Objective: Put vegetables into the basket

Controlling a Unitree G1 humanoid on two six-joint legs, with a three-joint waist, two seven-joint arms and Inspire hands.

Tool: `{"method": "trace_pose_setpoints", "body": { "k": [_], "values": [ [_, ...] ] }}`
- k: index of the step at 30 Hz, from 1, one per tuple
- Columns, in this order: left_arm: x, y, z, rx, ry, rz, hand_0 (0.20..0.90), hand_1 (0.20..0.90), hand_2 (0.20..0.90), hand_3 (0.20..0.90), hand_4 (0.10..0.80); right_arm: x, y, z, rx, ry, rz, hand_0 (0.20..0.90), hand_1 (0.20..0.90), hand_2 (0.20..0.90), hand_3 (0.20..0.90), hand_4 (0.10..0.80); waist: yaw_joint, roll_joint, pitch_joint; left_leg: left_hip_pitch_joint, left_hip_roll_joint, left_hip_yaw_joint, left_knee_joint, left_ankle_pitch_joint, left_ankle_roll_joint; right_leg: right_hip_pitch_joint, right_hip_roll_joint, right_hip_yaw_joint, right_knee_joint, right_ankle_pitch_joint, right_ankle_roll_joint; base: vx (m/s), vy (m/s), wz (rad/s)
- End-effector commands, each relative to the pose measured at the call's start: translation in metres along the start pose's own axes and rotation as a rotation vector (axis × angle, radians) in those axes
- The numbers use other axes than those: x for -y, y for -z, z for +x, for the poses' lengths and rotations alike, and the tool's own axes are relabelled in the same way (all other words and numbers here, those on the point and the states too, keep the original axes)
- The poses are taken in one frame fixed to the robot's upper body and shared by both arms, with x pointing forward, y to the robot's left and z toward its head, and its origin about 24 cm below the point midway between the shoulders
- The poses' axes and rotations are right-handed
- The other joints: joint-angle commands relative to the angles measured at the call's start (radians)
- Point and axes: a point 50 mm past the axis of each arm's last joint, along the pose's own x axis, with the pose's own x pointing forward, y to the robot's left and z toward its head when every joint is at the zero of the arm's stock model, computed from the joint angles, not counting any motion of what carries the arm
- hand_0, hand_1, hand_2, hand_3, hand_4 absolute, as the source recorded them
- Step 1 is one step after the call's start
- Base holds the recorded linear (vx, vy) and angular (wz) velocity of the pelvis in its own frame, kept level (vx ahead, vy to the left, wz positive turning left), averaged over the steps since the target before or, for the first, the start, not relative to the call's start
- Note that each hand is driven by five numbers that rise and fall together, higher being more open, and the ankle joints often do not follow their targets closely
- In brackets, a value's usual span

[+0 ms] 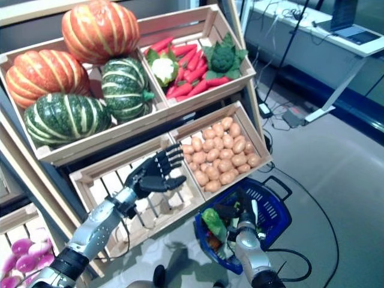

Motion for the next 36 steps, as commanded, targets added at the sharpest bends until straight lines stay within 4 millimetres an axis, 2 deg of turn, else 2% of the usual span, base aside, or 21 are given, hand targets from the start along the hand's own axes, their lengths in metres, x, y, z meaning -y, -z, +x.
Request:
{"method": "trace_pose_setpoints", "body": {
  "k": [1, 6, 8, 10, 15, 19, 22, 27, 30, 32, 36],
  "values": [
    [0.025, -0.01, 0.016, 0.064, 0.203, 0.019, 0.9, 0.9, 0.9, 0.9, 0.8, 0.001, -0.01, 0.004, 0.071, -0.132, -0.171, 0.9, 0.9, 0.9, 0.9, 0.8, -0.006, 0.01, -0.07, 0.017, 0.005, 0.035, -0.026, -0.044, -0.013, -0.036, 0.009, -0.011, -0.036, 0.112, -0.049, -0.009, -0.008, -0.12],
    [0.032, 0.014, 0.014, -0.086, 0.277, 0.152, 0.9, 0.9, 0.9, 0.9, 0.8, 0.003, 0.024, 0.0, -0.092, -0.274, -0.352, 0.9, 0.9, 0.9, 0.9, 0.8, -0.017, 0.004, -0.068, 0.032, 0.015, 0.054, -0.031, -0.052, -0.008, -0.034, 0.009, 0.0, -0.032, 0.107, -0.039, 0.0, -0.014, -0.11],
    [0.026, 0.029, 0.012, -0.172, 0.275, 0.343, 0.9, 0.9, 0.9, 0.9, 0.8, 0.007, 0.042, -0.002, -0.172, -0.308, -0.421, 0.9, 0.9, 0.9, 0.9, 0.8, -0.018, 0.003, -0.065, 0.034, 0.021, 0.059, -0.033, -0.053, -0.012, -0.033, 0.01, -0.003, -0.038, 0.109, -0.034, -0.003, -0.024, -0.1],
    [0.018, 0.041, 0.009, -0.264, 0.243, 0.389, 0.9, 0.9, 0.9, 0.9, 0.8, 0.009, 0.054, -0.004, -0.245, -0.329, -0.435, 0.9, 0.9, 0.9, 0.9, 0.8, -0.018, 0.002, -0.062, 0.037, 0.024, 0.06, -0.033, -0.054, -0.013, -0.031, 0.01, 0.0, -0.039, 0.107, -0.03, 0.001, -0.008, -0.02],
    [-0.005, 0.085, -0.013, -0.493, 0.143, 0.443, 0.9, 0.9, 0.9, 0.9, 0.8, 0.013, 0.09, -0.017, -0.417, -0.319, -0.418, 0.9, 0.9, 0.9, 0.9, 0.8, -0.024, -0.005, -0.064, 0.056, 0.033, 0.067, -0.033, -0.064, -0.015, -0.013, 0.01, 0.003, -0.052, 0.104, -0.023, 0.037, -0.011, -0.03],
    [-0.017, 0.113, -0.03, -0.642, 0.055, 0.492, 0.9, 0.9, 0.9, 0.9, 0.8, 0.017, 0.114, -0.029, -0.557, -0.319, -0.451, 0.9, 0.9, 0.9, 0.9, 0.8, -0.024, -0.007, -0.065, 0.057, 0.041, 0.075, -0.033, -0.06, -0.019, -0.014, 0.008, 0.003, -0.048, 0.102, -0.021, 0.024, -0.009, -0.04],
    [-0.027, 0.133, -0.048, -0.777, -0.04, 0.482, 0.9, 0.9, 0.9, 0.9, 0.8, 0.022, 0.129, -0.038, -0.669, -0.274, -0.4, 0.9, 0.9, 0.9, 0.9, 0.8, -0.022, -0.005, -0.06, 0.059, 0.044, 0.076, -0.033, -0.057, -0.019, -0.014, 0.007, 0.004, -0.046, 0.1, -0.023, 0.0, 0.0, 0.0],
    [-0.037, 0.162, -0.086, -0.973, -0.212, 0.472, 0.9, 0.9, 0.9, 0.9, 0.8, 0.022, 0.138, -0.044, -0.732, -0.222, -0.299, 0.9, 0.9, 0.9, 0.9, 0.8, -0.014, -0.001, -0.06, 0.069, 0.042, 0.064, -0.033, -0.06, -0.019, 0.006, 0.003, -0.002, -0.058, 0.099, -0.025, 0.053, 0.0, 0.0],
    [-0.038, 0.171, -0.103, -1.059, -0.235, 0.485, 0.9, 0.9, 0.9, 0.9, 0.8, 0.019, 0.138, -0.045, -0.736, -0.233, -0.279, 0.9, 0.9, 0.9, 0.9, 0.8, -0.012, 0.002, -0.063, 0.069, 0.042, 0.059, -0.033, -0.06, -0.021, 0.007, 0.0, -0.004, -0.06, 0.098, -0.026, 0.022, 0.005, 0.01],
    [-0.038, 0.177, -0.113, -1.114, -0.231, 0.495, 0.9, 0.9, 0.9, 0.9, 0.8, 0.018, 0.138, -0.045, -0.735, -0.249, -0.266, 0.9, 0.9, 0.9, 0.9, 0.8, -0.013, 0.005, -0.062, 0.07, 0.042, 0.058, -0.033, -0.06, -0.022, 0.008, -0.003, -0.004, -0.061, 0.097, -0.026, 0.016, 0.008, 0.01],
    [-0.038, 0.181, -0.122, -1.159, -0.243, 0.483, 0.9, 0.9, 0.9, 0.9, 0.8, 0.017, 0.137, -0.044, -0.724, -0.268, -0.245, 0.9, 0.9, 0.9, 0.9, 0.8, -0.017, 0.009, -0.063, 0.074, 0.042, 0.058, -0.033, -0.062, -0.022, 0.011, -0.005, -0.002, -0.061, 0.093, -0.029, 0.0, 0.0, 0.0]
  ]
}}
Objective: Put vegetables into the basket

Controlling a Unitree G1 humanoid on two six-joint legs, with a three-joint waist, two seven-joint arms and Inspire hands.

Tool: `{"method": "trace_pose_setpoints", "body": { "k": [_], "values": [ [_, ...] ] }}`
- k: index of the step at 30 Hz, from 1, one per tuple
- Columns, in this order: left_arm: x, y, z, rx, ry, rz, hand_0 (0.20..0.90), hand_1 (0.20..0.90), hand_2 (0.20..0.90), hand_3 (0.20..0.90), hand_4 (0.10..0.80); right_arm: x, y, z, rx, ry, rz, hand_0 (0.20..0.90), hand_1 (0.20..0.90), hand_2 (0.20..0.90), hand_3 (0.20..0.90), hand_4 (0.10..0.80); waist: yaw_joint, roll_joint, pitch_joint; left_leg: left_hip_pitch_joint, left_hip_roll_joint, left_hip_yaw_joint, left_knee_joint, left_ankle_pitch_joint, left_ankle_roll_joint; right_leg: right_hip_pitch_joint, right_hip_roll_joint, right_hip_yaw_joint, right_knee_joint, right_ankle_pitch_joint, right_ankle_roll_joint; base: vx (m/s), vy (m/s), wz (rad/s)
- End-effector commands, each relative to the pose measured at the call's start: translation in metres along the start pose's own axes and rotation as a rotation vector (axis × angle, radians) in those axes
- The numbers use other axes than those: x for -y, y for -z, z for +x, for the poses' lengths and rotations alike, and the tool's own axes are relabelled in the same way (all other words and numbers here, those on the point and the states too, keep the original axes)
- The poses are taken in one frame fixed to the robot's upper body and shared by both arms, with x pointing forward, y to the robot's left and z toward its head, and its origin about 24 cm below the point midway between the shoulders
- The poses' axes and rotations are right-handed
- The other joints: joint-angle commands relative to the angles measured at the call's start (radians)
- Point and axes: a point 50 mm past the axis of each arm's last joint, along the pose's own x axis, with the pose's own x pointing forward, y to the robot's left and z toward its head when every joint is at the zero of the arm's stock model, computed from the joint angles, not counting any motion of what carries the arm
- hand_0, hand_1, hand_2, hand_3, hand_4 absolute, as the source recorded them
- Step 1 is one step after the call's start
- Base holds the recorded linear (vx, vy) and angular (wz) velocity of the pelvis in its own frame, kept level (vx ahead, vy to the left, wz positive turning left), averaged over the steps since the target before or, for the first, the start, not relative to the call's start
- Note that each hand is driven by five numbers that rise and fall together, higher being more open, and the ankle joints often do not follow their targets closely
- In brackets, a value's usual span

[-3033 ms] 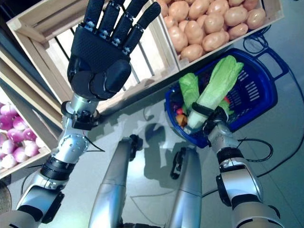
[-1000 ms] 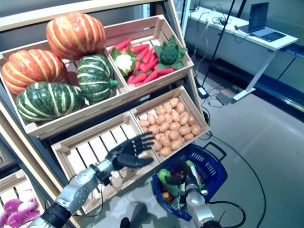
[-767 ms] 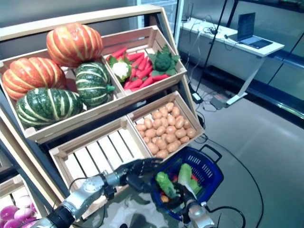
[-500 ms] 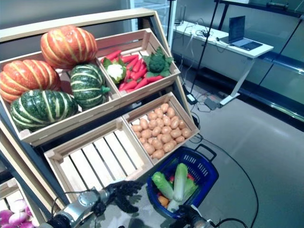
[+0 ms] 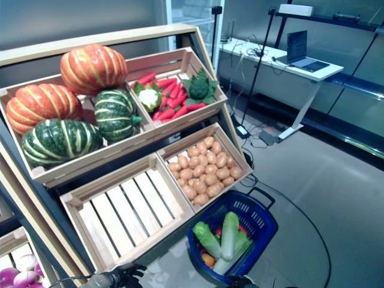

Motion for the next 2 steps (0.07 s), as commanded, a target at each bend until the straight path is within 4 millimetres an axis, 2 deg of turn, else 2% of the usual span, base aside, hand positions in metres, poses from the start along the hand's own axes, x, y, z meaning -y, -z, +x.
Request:
{"method": "trace_pose_setpoints", "body": {
  "k": [1, 2],
  "values": [
    [-0.0163, -0.0185, 0.0034, -0.003, -0.034, 0.056, 0.9, 0.9, 0.9, 0.9, 0.8, 0.0029, -0.0181, 0.0009, 0.047, -0.048, 0.042, 0.9, 0.9, 0.9, 0.9, 0.8, 0.016, -0.009, 0.05, 0.04, 0.011, 0.017, 0.009, -0.084, -0.009, -0.024, -0.032, -0.028, 0.032, 0.033, -0.009, 0.031, 0.021, 0.0],
    [-0.0163, -0.0177, 0.0033, -0.003, -0.036, 0.056, 0.9, 0.9, 0.9, 0.9, 0.8, 0.0033, -0.0177, 0.0008, 0.046, -0.045, 0.037, 0.9, 0.9, 0.9, 0.9, 0.8, 0.015, -0.008, 0.05, 0.04, 0.011, 0.016, 0.009, -0.084, -0.01, -0.024, -0.031, -0.027, 0.033, 0.032, -0.009, 0.0, 0.0, 0.0]
  ]
}}
